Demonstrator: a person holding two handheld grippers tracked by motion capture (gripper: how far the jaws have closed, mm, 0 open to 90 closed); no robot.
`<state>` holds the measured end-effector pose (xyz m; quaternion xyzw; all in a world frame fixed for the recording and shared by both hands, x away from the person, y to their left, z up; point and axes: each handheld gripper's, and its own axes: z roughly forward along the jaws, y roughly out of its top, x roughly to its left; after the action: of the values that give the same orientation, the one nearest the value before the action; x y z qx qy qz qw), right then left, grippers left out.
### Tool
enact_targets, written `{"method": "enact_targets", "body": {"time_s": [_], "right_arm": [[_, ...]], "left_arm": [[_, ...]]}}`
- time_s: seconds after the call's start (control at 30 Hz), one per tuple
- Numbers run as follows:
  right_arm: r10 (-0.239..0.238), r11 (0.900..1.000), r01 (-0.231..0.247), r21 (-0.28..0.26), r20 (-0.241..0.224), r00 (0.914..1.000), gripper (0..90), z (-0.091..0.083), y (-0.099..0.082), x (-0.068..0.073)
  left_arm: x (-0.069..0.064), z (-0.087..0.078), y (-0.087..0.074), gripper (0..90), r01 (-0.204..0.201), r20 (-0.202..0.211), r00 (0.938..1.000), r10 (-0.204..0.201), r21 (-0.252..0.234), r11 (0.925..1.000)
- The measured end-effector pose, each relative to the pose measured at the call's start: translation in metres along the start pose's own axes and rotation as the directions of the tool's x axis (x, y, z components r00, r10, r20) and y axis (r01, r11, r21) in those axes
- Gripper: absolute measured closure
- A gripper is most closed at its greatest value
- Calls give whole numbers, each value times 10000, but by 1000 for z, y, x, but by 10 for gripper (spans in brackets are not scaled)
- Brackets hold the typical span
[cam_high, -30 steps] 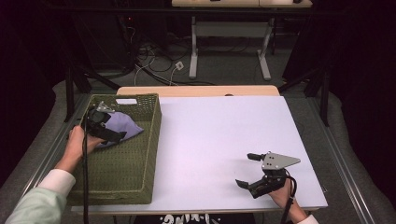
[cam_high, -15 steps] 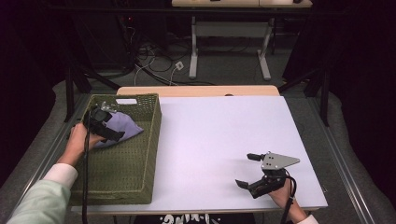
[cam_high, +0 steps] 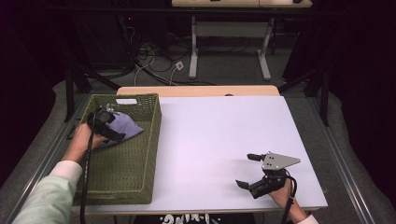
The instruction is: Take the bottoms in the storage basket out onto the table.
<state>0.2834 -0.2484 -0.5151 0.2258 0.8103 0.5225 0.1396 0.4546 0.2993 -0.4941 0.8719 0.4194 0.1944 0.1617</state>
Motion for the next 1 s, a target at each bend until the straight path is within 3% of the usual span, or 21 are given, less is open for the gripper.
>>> {"method": "enact_targets", "body": {"time_s": [0.23,0.33,0.6,0.8,1.0], "right_arm": [[-56,10000,56,4,-66,10000,0,0,0,1],[-11,10000,10,-14,-80,10000,0,0,0,1],[26,10000,-25,44,-122,9999,0,1,0,2],[55,10000,-56,-12,-69,10000,0,-1,0,1],[-23,10000,23,35,-112,9999,0,1,0,2]], "left_arm": [[3,14,-6,0,232,-88,9997,-227,563,9981],[4,21,-9,0,382,114,9992,-395,970,9946],[6,30,-13,0,537,-109,9986,-527,1522,9869],[4,34,-13,13,650,-379,9975,-591,1789,9817],[4,35,-13,84,581,-586,9971,-478,1889,9803]]}}
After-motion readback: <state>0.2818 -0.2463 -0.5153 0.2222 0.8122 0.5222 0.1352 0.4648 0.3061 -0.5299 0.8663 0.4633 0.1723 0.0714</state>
